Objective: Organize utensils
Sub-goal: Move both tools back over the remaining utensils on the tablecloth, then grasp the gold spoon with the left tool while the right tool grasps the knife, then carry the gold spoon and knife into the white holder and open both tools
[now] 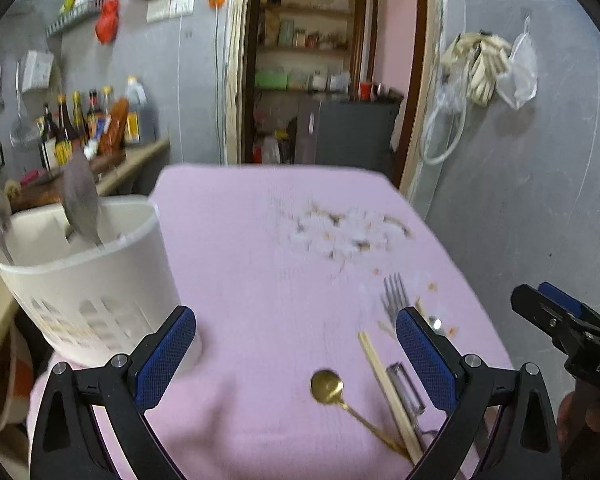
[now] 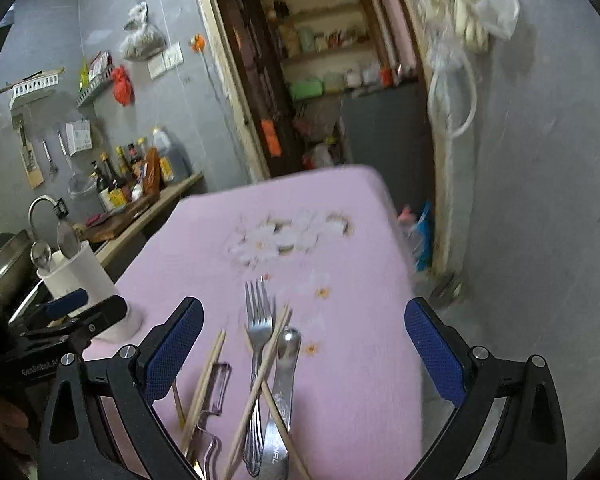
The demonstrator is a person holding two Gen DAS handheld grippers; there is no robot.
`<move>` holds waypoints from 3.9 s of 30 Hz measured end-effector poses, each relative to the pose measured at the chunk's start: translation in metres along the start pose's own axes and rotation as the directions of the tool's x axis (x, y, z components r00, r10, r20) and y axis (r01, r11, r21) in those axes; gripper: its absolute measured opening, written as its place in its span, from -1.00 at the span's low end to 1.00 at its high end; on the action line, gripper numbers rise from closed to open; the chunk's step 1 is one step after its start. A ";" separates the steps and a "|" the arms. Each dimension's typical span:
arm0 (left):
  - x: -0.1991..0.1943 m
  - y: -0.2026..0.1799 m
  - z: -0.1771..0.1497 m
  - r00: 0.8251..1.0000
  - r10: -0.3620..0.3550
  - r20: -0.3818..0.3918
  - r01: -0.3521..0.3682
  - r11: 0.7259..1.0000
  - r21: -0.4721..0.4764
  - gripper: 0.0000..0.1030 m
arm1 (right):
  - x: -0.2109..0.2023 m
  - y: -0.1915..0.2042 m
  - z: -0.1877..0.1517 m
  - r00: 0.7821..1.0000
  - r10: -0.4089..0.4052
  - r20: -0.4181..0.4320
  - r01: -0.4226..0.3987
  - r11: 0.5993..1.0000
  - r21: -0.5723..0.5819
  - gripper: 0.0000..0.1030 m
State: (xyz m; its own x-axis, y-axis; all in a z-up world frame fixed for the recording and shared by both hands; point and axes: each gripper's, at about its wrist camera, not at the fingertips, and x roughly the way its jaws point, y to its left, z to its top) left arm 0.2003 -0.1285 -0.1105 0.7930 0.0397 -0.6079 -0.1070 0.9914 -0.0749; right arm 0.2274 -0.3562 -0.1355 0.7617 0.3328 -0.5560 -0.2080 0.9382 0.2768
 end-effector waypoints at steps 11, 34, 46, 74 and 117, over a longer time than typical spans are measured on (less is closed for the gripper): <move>0.047 0.003 -0.023 0.967 -0.111 -0.228 0.092 0.991 -0.094 0.21 | 0.063 -0.007 -0.027 0.976 0.106 -0.189 -0.103 0.994 0.021 0.15; 0.053 0.000 -0.028 0.938 -0.169 -0.302 0.140 0.983 -0.116 -0.75 | 0.079 0.021 -0.029 0.947 0.051 -0.319 -0.099 0.986 -0.137 -0.39; 0.052 -0.002 -0.029 0.937 -0.152 -0.314 0.126 0.987 -0.099 -0.89 | 0.084 0.018 -0.017 0.920 0.038 -0.390 -0.072 0.995 -0.074 -0.84; 0.013 0.025 0.004 0.968 -0.119 -0.220 0.105 0.992 -0.076 -0.94 | 0.050 0.034 -0.008 0.910 -0.015 -0.414 -0.025 0.995 -0.092 -0.98; -0.028 0.074 0.033 0.957 -0.249 -0.146 0.254 0.967 0.017 -0.94 | -0.014 0.091 -0.016 0.947 -0.213 -0.240 0.196 0.976 -0.093 -0.98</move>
State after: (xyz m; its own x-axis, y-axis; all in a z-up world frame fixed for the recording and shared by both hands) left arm 0.1905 -0.0517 -0.0727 0.6982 -0.2273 -0.6789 0.1087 0.9709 -0.2133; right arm 0.1882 -0.2737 -0.1149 0.6184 0.1386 -0.7735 -0.1111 0.9899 0.0886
